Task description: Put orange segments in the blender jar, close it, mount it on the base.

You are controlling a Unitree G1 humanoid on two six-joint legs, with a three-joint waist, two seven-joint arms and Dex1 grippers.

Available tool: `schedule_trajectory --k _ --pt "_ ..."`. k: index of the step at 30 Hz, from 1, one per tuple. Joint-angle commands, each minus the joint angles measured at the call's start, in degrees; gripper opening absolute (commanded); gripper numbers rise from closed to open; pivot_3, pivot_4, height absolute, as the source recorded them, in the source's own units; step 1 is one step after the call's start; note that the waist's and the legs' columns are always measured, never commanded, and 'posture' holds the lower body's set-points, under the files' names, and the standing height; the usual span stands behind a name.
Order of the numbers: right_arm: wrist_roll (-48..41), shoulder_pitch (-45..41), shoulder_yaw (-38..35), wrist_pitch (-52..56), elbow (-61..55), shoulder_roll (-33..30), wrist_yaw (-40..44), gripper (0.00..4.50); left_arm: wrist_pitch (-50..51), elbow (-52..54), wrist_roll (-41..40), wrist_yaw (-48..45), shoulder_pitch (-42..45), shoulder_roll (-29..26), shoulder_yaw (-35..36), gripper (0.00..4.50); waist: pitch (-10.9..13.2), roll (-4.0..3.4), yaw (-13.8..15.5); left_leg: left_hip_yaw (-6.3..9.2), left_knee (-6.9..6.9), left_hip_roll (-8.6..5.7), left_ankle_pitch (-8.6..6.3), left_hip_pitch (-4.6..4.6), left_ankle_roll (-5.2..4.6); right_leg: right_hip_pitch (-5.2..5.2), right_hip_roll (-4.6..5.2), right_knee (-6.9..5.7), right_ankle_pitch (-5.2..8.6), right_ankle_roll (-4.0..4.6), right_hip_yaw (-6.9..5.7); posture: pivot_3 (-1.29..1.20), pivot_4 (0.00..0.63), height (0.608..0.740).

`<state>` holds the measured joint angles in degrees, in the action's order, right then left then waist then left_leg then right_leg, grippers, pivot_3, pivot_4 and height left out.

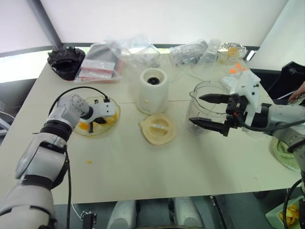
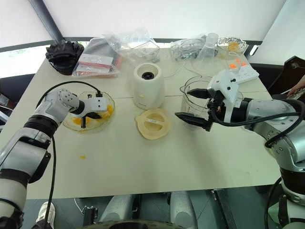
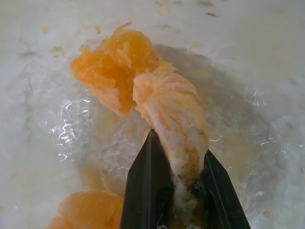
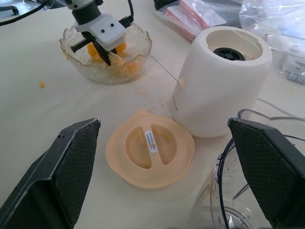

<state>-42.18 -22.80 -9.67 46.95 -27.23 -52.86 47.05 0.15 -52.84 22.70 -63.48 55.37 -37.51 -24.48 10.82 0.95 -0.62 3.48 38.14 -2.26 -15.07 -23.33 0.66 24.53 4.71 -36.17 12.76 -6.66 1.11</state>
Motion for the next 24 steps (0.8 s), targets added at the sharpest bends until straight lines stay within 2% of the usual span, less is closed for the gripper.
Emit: schedule_trajectory --k 1,6,10,15,20,24 --pt "0.1 -1.1 -0.5 -1.3 -0.8 0.3 0.1 4.50 3.7 -0.2 -2.1 -1.4 2.6 -0.2 2.8 0.04 0.0 0.01 0.0 0.00 0.00 0.00 0.00 0.00 0.00 0.00 0.00 0.00 0.00 0.00 0.00 0.00 0.150 0.740" --pt "0.5 -1.0 -0.5 -1.5 -0.7 0.6 0.2 4.50 14.1 -0.2 -7.4 -3.1 7.7 -0.3 8.8 0.04 0.0 0.08 0.0 0.03 0.05 -0.02 0.00 -0.06 0.00 0.01 0.00 0.00 0.00 0.00 -0.04 0.00 0.150 0.740" --pt "0.6 -0.5 -0.5 -1.9 -0.8 0.8 0.0 4.50 21.7 3.4 -10.9 -5.9 7.4 -2.3 12.1 0.04 0.0 0.05 -0.4 0.02 0.04 -0.01 0.00 -0.04 -0.01 0.01 -0.01 0.00 0.00 0.00 -0.03 0.00 0.150 0.740" --pt "0.9 -0.2 -0.5 -2.3 -0.4 0.7 0.2 4.50 35.2 17.7 -17.8 -8.8 3.2 -4.7 17.4 0.04 0.0 0.05 -0.4 -0.01 0.02 0.04 -0.01 -0.03 -0.02 0.05 -0.03 -0.02 0.00 0.00 0.00 0.00 0.150 0.740" --pt "0.8 0.3 -1.3 -1.8 -0.9 0.3 -0.2 4.50 45.0 30.2 -25.9 -5.2 8.0 -0.6 22.9 0.04 0.1 0.09 1.1 0.10 0.13 0.10 -0.01 -0.09 -0.01 0.02 0.01 -0.03 0.00 0.00 -0.06 0.00 0.150 0.740" --pt "0.2 1.9 -2.9 -1.0 -2.8 0.5 -2.0 4.50 45.5 27.9 -30.5 -2.6 19.2 6.0 24.0 0.04 0.1 0.12 1.5 0.10 0.18 0.02 0.00 -0.11 -0.01 -0.02 0.04 -0.01 -0.01 -0.02 -0.06 0.00 0.150 0.740"
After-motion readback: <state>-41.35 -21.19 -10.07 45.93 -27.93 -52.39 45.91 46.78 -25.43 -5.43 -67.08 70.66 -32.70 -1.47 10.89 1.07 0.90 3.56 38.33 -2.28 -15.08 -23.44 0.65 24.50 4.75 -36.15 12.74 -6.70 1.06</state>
